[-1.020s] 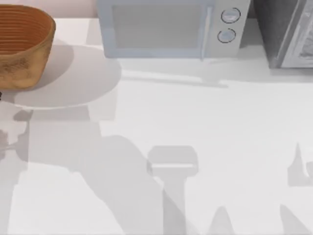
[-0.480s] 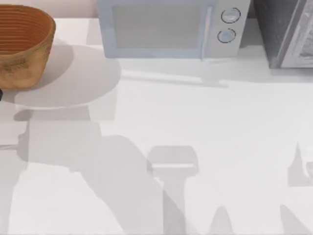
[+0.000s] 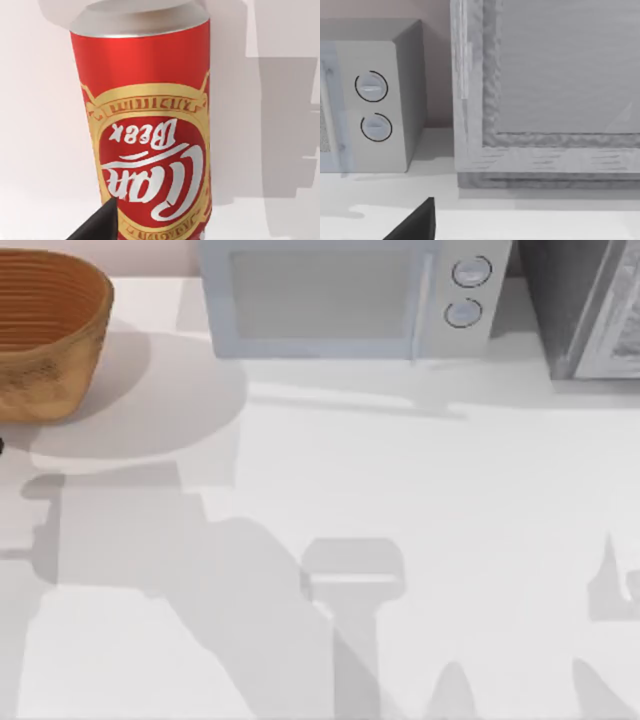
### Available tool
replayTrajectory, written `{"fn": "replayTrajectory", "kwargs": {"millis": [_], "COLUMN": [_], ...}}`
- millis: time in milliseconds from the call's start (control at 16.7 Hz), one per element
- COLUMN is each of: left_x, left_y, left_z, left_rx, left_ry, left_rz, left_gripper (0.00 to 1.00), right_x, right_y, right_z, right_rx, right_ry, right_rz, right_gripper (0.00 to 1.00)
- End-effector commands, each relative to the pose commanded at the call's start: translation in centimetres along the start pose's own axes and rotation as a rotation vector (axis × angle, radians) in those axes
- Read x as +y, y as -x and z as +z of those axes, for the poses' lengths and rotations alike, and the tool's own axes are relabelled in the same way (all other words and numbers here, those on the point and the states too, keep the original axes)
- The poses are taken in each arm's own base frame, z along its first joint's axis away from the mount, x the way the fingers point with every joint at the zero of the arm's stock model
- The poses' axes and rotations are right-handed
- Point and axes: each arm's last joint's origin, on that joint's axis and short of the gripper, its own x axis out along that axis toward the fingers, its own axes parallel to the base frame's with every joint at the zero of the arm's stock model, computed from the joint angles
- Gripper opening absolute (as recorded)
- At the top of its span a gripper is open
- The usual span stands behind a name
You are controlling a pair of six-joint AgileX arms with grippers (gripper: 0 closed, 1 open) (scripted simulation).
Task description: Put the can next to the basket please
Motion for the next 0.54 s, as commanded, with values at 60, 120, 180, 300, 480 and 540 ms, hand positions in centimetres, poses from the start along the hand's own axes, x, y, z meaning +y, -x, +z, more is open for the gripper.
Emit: {"fn": "replayTrajectory", "kwargs": {"millis": [60, 120, 180, 300, 480, 540], "left_x": [0.1, 0.2, 0.4, 0.6, 0.3, 0.3], "left_y": [0.2, 0.6, 1.0, 2.3, 3.9, 4.0], "left_z": [0.0, 0.0, 0.0, 0.1, 0.6, 0.6], "left_rx": [0.007, 0.01, 0.007, -0.02, -0.069, -0.07], "left_ry": [0.002, 0.005, 0.009, 0.011, -0.007, -0.008], "left_rz": [-0.002, -0.005, -0.008, -0.012, -0.019, -0.02], "left_gripper": [1.0, 1.0, 1.0, 1.0, 1.0, 1.0], "right_x": [0.0, 0.0, 0.0, 0.0, 0.0, 0.0], "right_y": [0.0, 0.0, 0.0, 0.0, 0.0, 0.0], "right_z": [0.0, 0.0, 0.0, 0.0, 0.0, 0.0], "right_rx": [0.0, 0.0, 0.0, 0.0, 0.0, 0.0], "right_ry": [0.0, 0.0, 0.0, 0.0, 0.0, 0.0], "right_rz": [0.0, 0.0, 0.0, 0.0, 0.0, 0.0], "right_gripper": [1.0, 1.0, 1.0, 1.0, 1.0, 1.0]}}
